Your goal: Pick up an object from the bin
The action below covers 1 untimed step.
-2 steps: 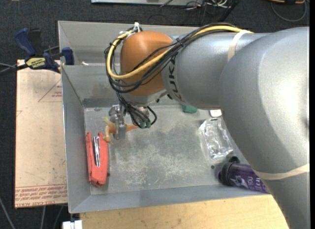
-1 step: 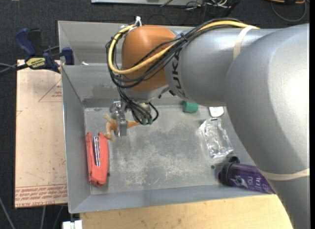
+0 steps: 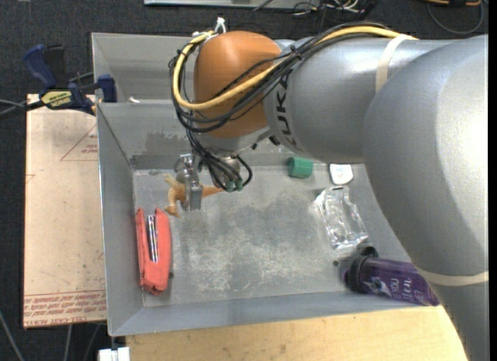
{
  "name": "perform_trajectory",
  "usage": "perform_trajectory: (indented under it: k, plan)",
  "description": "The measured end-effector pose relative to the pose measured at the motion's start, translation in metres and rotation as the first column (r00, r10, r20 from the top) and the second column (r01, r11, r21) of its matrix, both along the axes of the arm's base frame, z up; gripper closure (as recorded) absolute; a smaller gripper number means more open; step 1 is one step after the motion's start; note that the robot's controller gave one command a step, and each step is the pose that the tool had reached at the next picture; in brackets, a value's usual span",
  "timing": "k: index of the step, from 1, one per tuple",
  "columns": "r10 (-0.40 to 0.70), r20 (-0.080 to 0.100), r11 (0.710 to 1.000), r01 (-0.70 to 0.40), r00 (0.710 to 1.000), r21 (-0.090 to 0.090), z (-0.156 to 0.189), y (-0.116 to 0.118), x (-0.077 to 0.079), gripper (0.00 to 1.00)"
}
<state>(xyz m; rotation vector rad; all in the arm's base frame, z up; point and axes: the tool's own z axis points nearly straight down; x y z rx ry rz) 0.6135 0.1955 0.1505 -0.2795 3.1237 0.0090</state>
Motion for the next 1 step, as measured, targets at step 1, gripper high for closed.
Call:
perform_trajectory:
  k: [1]
  plan:
    - [0.0, 0.003, 1.0, 0.0, 1.0, 0.001, 0.0096, 0.0003, 0.0007, 1.0]
